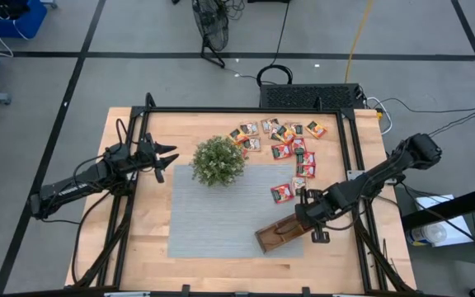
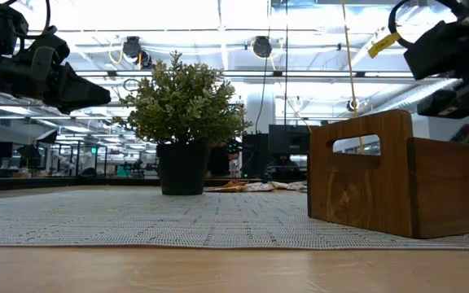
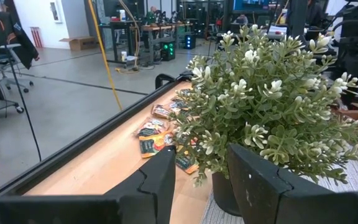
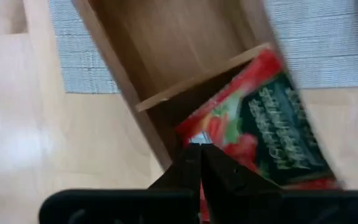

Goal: Pick & Place Tea
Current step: Put the strawberry tea sachet into the brown organizer

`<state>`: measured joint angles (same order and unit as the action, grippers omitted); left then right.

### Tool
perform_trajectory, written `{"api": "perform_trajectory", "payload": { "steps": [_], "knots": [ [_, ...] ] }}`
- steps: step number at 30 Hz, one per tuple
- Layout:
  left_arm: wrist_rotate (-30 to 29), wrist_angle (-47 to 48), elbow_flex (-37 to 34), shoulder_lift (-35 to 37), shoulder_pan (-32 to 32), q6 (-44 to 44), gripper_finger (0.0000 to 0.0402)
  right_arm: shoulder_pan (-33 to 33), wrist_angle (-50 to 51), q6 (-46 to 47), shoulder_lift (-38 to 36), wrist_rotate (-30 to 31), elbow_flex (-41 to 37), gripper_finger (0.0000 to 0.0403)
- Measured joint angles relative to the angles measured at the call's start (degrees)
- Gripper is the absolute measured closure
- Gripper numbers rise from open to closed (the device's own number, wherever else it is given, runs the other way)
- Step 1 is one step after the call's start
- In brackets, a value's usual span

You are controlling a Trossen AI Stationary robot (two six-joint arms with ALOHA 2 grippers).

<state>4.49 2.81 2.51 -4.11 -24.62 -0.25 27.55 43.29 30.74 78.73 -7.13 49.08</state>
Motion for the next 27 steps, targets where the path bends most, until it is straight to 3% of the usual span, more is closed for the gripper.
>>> {"api": "perform_trajectory", "payload": {
  "steps": [13,27],
  "knots": [
    [0.00,0.00,0.00,0.00,0.02,0.00,0.0254,0.29,2.60,-0.37,-1.35,-0.69,0.04,0.0403],
    [0.00,0.00,0.01,0.01,0.00,0.00,0.0254,0.31,1.15,-7.02,4.30,-0.49,0.04,0.0403]
  ]
}}
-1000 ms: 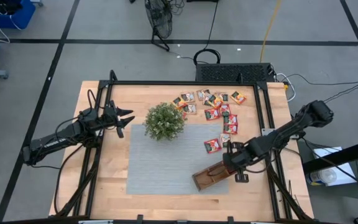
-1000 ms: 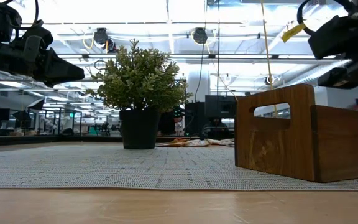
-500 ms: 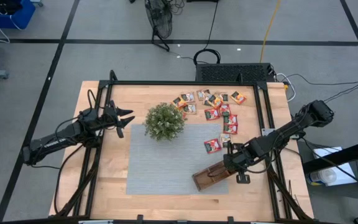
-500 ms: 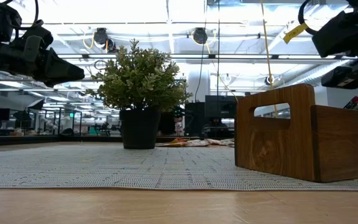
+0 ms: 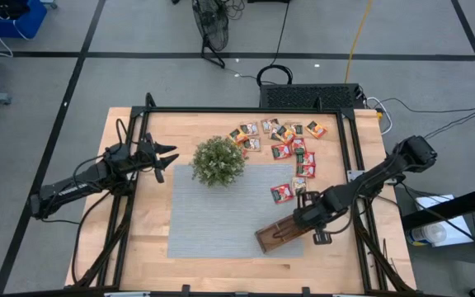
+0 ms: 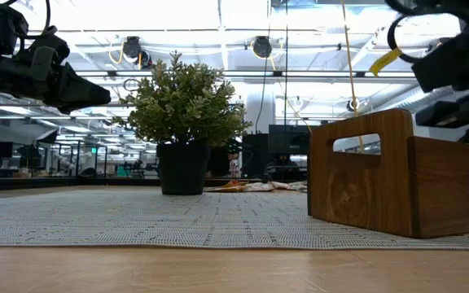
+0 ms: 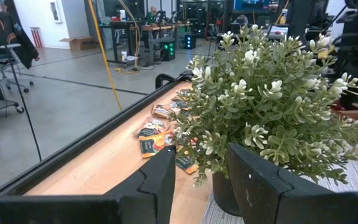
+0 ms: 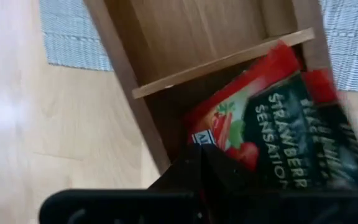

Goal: Pick & Place Tea
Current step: Put the strawberry tea sachet into the brown organizer

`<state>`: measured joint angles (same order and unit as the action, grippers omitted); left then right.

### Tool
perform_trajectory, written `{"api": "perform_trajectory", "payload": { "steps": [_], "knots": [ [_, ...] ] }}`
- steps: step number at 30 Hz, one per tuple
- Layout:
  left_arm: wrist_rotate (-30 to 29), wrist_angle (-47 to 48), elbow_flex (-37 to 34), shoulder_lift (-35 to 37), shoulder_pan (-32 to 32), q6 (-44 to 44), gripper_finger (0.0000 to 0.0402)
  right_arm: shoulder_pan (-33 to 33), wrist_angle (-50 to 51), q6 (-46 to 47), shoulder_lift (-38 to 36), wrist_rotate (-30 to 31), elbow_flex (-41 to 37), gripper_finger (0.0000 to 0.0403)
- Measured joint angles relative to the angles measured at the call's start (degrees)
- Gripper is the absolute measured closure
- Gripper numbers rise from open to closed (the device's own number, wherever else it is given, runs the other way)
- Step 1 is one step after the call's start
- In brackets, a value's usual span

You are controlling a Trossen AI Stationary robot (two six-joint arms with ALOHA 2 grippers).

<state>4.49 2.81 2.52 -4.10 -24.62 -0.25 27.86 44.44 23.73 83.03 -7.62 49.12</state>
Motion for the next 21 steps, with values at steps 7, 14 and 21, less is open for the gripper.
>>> {"api": "perform_trajectory", "payload": {
  "steps": [7,14,21],
  "knots": [
    [0.00,0.00,0.00,-0.01,0.01,0.00,0.0254,0.54,-0.44,-0.44,3.99,4.94,0.12,0.0403],
    [-0.01,0.00,0.00,-0.01,0.02,0.00,0.0254,2.84,-2.70,-0.23,3.72,13.17,0.00,0.0403],
    [0.00,0.02,0.00,0.00,0.00,0.00,0.0254,4.27,-3.97,3.19,3.43,19.71,-0.09,0.0403]
  ]
}}
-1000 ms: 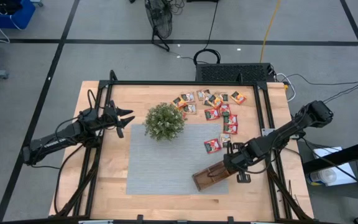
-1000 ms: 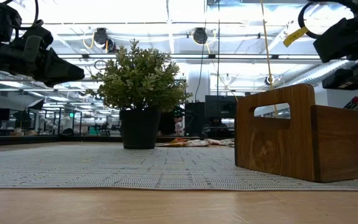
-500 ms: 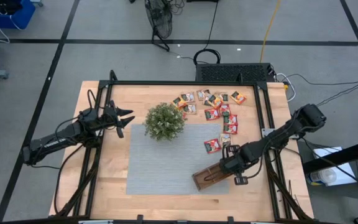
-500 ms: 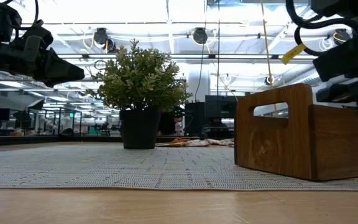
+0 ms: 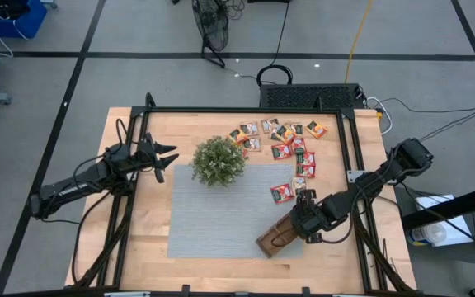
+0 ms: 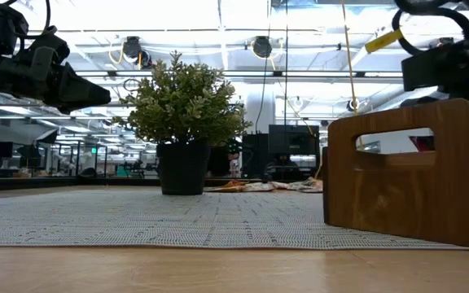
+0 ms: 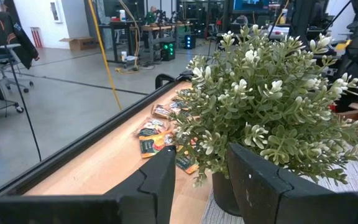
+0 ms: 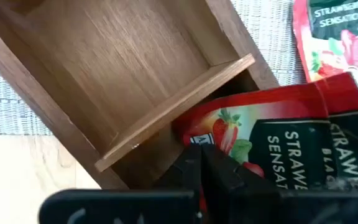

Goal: Pick & Place Tea
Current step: Put the strawberry tea sachet into the brown organizer

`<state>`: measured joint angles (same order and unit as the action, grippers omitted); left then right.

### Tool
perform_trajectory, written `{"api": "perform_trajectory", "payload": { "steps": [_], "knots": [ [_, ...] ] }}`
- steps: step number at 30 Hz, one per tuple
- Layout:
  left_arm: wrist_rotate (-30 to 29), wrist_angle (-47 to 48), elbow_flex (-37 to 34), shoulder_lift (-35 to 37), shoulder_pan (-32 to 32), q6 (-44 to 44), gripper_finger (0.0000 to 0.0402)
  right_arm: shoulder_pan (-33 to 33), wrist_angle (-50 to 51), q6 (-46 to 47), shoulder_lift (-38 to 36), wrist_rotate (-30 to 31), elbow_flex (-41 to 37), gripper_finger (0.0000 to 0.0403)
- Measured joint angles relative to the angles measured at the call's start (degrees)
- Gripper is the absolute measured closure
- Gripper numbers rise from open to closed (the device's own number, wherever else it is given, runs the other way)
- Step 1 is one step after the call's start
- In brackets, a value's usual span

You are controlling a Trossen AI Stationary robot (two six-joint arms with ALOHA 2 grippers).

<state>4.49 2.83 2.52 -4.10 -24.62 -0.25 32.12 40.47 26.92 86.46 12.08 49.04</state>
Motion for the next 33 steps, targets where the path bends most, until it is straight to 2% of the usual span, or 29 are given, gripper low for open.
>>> {"api": "perform_trajectory", "payload": {
  "steps": [11,17,33],
  "knots": [
    [0.00,-0.02,-0.01,-0.01,0.00,0.00,0.0254,0.26,0.00,2.57,-0.04,-0.13,0.00,0.0403],
    [0.00,0.00,-0.02,-0.02,0.00,0.00,0.0254,0.21,0.04,3.78,-0.09,-4.71,0.00,0.0403],
    [0.02,-0.02,0.00,0.00,0.00,0.00,0.0254,0.24,0.00,3.86,-4.60,-4.52,0.00,0.0403]
  ]
}}
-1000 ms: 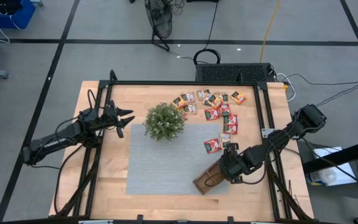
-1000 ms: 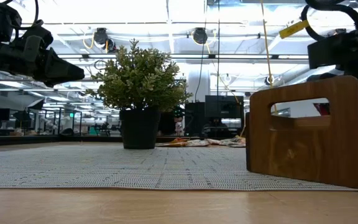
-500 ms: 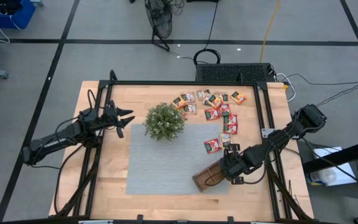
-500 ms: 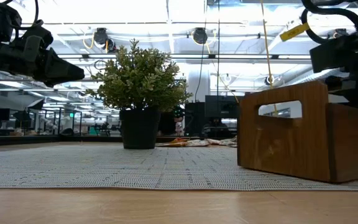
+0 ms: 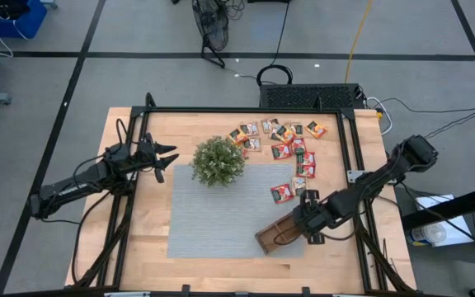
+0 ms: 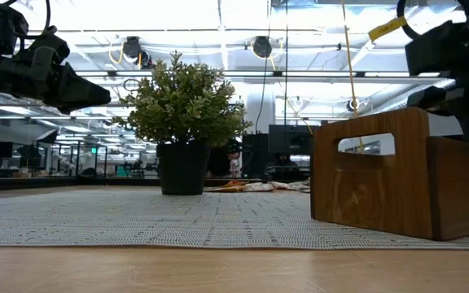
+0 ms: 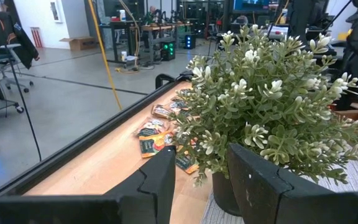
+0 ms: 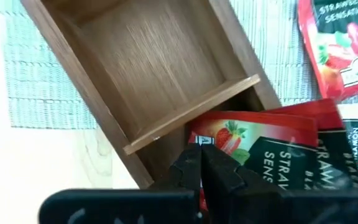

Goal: Pick & Place Tea
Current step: Put the strawberry tea sachet into the brown organizer

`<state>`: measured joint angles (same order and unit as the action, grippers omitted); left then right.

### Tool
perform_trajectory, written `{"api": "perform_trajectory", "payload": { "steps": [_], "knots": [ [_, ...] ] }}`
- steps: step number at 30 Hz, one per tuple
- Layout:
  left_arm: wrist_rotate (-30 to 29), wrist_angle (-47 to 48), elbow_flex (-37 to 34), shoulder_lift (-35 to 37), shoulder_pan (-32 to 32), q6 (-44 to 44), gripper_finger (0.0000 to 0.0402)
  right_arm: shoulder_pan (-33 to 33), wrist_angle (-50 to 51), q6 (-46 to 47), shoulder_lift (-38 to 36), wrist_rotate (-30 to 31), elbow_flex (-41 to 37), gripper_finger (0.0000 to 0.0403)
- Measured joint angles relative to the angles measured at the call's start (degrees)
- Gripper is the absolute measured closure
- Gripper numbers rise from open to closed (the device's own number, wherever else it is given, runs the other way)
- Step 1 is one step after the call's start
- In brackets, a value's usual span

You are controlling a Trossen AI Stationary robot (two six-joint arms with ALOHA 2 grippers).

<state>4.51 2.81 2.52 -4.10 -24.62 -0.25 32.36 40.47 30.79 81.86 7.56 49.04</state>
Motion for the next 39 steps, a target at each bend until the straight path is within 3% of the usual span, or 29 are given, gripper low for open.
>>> {"api": "perform_trajectory", "payload": {
  "steps": [23,39],
  "knots": [
    [-0.02,0.00,-0.01,-0.01,0.00,0.00,0.0254,0.00,-0.09,-0.80,-5.12,3.18,0.04,0.0403],
    [0.00,0.00,0.00,0.00,0.00,0.00,0.0254,-1.35,-6.02,-11.51,-10.49,9.84,0.04,0.0403]
  ]
}}
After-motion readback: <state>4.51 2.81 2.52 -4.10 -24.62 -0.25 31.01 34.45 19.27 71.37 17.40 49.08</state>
